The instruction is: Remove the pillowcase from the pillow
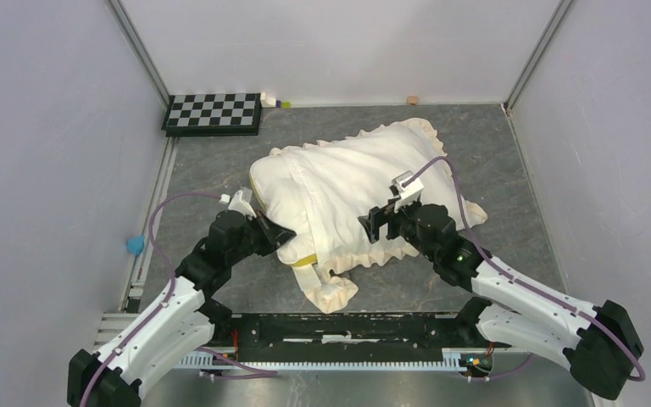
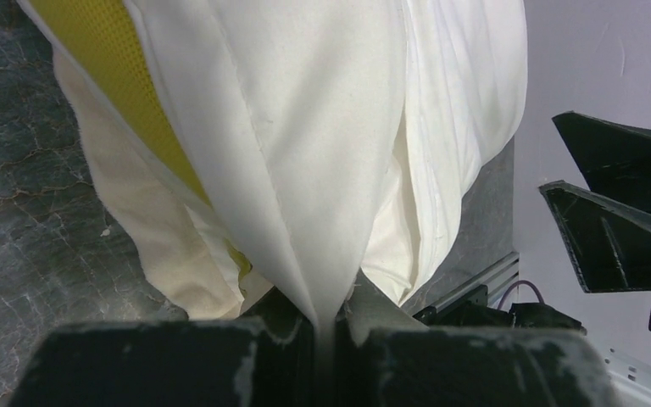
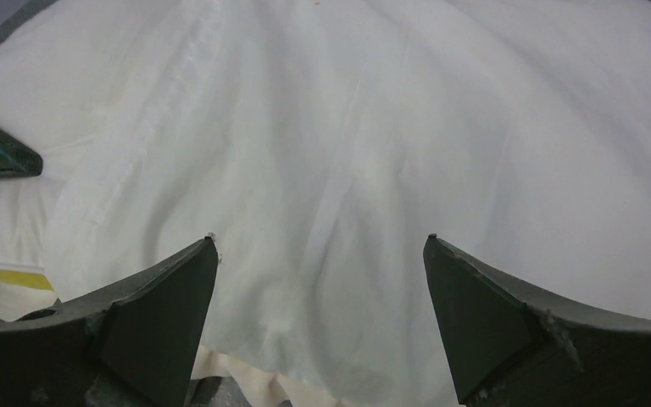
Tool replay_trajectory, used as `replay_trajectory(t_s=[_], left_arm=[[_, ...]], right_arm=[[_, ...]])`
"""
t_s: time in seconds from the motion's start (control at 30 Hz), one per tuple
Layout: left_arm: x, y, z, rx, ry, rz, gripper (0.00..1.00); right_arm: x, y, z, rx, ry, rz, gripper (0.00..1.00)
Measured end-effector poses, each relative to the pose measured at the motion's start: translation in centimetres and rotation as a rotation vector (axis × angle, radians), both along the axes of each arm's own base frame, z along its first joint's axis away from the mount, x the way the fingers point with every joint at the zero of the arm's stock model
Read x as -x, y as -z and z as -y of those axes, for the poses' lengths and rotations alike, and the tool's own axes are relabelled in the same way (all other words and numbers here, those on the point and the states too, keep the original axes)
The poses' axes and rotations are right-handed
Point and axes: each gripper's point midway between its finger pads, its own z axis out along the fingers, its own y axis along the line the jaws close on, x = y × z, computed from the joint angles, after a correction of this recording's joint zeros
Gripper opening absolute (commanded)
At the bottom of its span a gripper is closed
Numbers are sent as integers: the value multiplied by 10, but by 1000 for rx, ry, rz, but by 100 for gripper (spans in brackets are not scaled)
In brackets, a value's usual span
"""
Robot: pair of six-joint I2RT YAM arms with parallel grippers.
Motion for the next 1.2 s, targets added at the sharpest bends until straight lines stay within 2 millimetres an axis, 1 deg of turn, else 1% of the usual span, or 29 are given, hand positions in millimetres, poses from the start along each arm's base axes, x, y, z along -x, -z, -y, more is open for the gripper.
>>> replay_trajectory(t_s=[0.07, 0.13, 0.23, 0.33, 0.4, 0.47, 0.53, 0.63, 0.7, 0.77, 0.87, 0.93, 1.0, 1.07, 1.13, 1.2], left_arm=[[1, -2, -1, -4, 5, 4, 2], [3, -5, 0, -8, 13, 5, 2], [4, -12, 1, -12, 30, 14, 2], [3, -19, 1, -8, 35, 26, 2], [4, -21, 2, -5, 38, 29, 2], [5, -21, 1, -4, 39, 29, 2], [6, -21, 1, -5, 39, 27, 2], [7, -21, 0, -6, 39, 25, 2], [9, -21, -1, -10, 39, 21, 2], [9, -22, -2, -17, 36, 22, 2], [9, -23, -7, -50, 26, 23, 2], [9, -27, -11, -70, 18, 29, 2], [10, -32, -16, -95, 7, 41, 2], [11, -37, -22, -121, -3, 55, 2], [12, -43, -30, -160, -19, 67, 2], [12, -52, -39, -207, -38, 82, 2]], right_arm=[[-2, 4, -6, 15, -14, -20, 98], [-2, 9, -17, 44, -34, -45, 98], [7, 6, -45, 82, -90, -45, 98], [23, -5, -78, 95, -166, -23, 98], [27, -11, -94, 98, -190, -15, 98], [26, -13, -106, 107, -199, -15, 98], [26, -11, -116, 123, -202, -17, 98], [25, 1, -126, 167, -194, -30, 98], [20, 10, -127, 210, -163, -39, 98], [14, 19, -122, 253, -112, -41, 98], [4, 22, -107, 295, -21, -17, 99], [-4, 27, -91, 323, 45, -6, 98], [-13, 37, -68, 349, 106, -17, 98], [-26, 51, -33, 366, 183, -45, 98], [-38, 65, 15, 378, 289, -79, 98], [-44, 72, 52, 369, 378, -108, 98]])
